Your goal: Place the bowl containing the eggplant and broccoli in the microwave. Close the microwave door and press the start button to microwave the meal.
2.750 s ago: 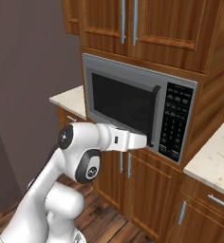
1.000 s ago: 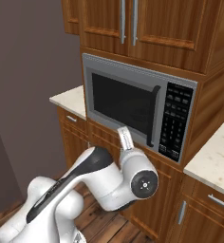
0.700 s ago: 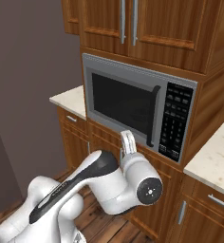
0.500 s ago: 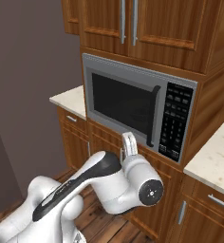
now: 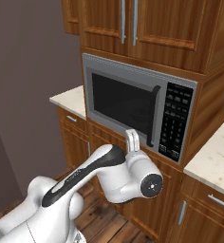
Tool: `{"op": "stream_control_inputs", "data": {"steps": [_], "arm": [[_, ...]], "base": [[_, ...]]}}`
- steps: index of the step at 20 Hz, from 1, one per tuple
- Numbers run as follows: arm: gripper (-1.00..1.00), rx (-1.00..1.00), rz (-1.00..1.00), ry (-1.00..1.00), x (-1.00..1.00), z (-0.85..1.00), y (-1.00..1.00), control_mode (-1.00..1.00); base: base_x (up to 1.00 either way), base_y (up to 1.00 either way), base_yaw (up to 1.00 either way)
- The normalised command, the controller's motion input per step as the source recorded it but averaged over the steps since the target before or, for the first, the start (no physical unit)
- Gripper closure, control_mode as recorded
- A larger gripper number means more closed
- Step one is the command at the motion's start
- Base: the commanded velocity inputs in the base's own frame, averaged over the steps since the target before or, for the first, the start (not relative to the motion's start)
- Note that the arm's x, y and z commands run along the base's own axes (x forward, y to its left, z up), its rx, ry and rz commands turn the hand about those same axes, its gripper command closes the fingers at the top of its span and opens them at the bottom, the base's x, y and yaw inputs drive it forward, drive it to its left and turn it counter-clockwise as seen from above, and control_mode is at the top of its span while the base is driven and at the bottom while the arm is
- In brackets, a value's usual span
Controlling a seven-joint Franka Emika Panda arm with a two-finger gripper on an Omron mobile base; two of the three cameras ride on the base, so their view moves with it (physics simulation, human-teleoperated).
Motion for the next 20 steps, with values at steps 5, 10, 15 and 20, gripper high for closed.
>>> {"op": "stream_control_inputs", "data": {"steps": [5, 10, 15, 20], "arm": [[1.00, 0.00, -0.02, 0.00, 0.04, -0.12, -0.12, -1.00], [1.00, 0.00, -0.02, 0.00, 0.07, -0.17, -0.13, -1.00], [1.00, 0.01, -0.01, 0.00, 0.18, -0.13, -0.13, -1.00], [1.00, 0.01, -0.01, 0.00, 0.27, -0.14, -0.10, -1.00]], "base": [[0.00, 0.00, 0.00], [0.00, 0.00, 0.00], [0.00, 0.00, 0.00], [0.00, 0.00, 0.00]]}}
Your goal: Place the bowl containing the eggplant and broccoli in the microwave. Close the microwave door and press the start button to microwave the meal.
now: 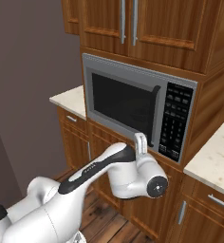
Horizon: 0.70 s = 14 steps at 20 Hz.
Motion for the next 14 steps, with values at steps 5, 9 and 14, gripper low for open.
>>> {"op": "stream_control_inputs", "data": {"steps": [5, 9, 14], "arm": [[1.00, 0.00, -0.01, 0.00, 0.27, -0.18, -0.09, -1.00], [1.00, 0.00, -0.01, 0.00, 0.24, -0.18, -0.11, -1.00], [1.00, 0.00, -0.02, 0.00, 0.23, -0.18, -0.15, -1.00]], "base": [[0.00, 0.00, 0.00], [0.00, 0.00, 0.00], [0.00, 0.00, 0.00]]}}
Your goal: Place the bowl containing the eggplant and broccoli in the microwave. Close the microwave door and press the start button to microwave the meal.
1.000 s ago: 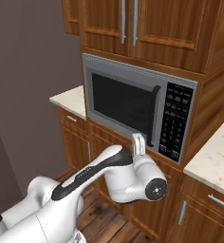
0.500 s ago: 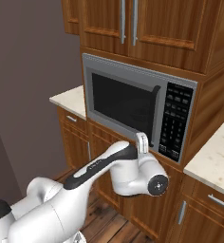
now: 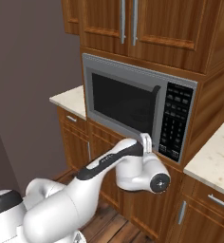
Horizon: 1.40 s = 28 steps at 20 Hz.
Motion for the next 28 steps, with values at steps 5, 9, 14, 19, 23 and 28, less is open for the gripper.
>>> {"op": "stream_control_inputs", "data": {"steps": [5, 9, 14, 19, 23, 28], "arm": [[1.00, 0.00, -0.03, 0.00, 0.24, -0.18, -0.18, -1.00], [1.00, 0.00, -0.03, 0.00, 0.26, -0.18, -0.19, -1.00], [1.00, 0.00, -0.03, 0.00, 0.30, -0.16, -0.18, -1.00], [1.00, 0.00, -0.03, 0.00, 0.29, -0.17, -0.16, -1.00], [1.00, 0.00, -0.03, 0.00, 0.30, -0.18, -0.10, -1.00], [1.00, 0.00, -0.05, 0.00, 0.31, -0.21, -0.03, -1.00]], "base": [[0.00, 0.00, 0.00], [0.00, 0.00, 0.00], [0.00, 0.00, 0.00], [0.00, 0.00, 0.00], [0.00, 0.00, 0.00], [0.00, 0.00, 0.00]]}}
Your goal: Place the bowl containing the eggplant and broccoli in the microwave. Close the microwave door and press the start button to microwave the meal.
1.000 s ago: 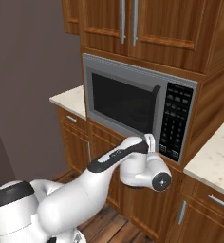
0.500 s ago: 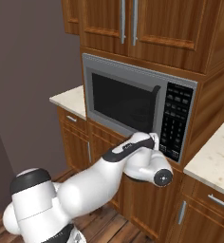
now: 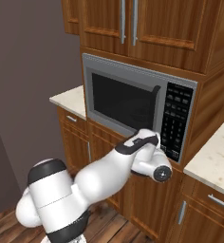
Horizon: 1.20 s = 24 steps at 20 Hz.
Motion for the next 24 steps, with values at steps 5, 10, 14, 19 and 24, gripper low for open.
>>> {"op": "stream_control_inputs", "data": {"steps": [5, 10, 14, 19, 24], "arm": [[1.00, 0.00, -0.05, 0.00, 0.29, -0.21, -0.04, -1.00], [1.00, 0.00, -0.06, 0.00, 0.11, -0.20, -0.17, -1.00], [1.00, 0.00, -0.08, 0.00, 0.03, -0.15, -0.27, -1.00], [1.00, 0.00, -0.07, 0.00, 0.19, -0.13, -0.20, -1.00], [1.00, 0.00, -0.07, 0.00, 0.41, -0.03, -0.06, -1.00]], "base": [[0.00, 0.00, 0.00], [0.00, 0.00, 0.00], [0.00, 0.00, 0.00], [0.00, 0.00, 0.00], [0.00, 0.00, 0.00]]}}
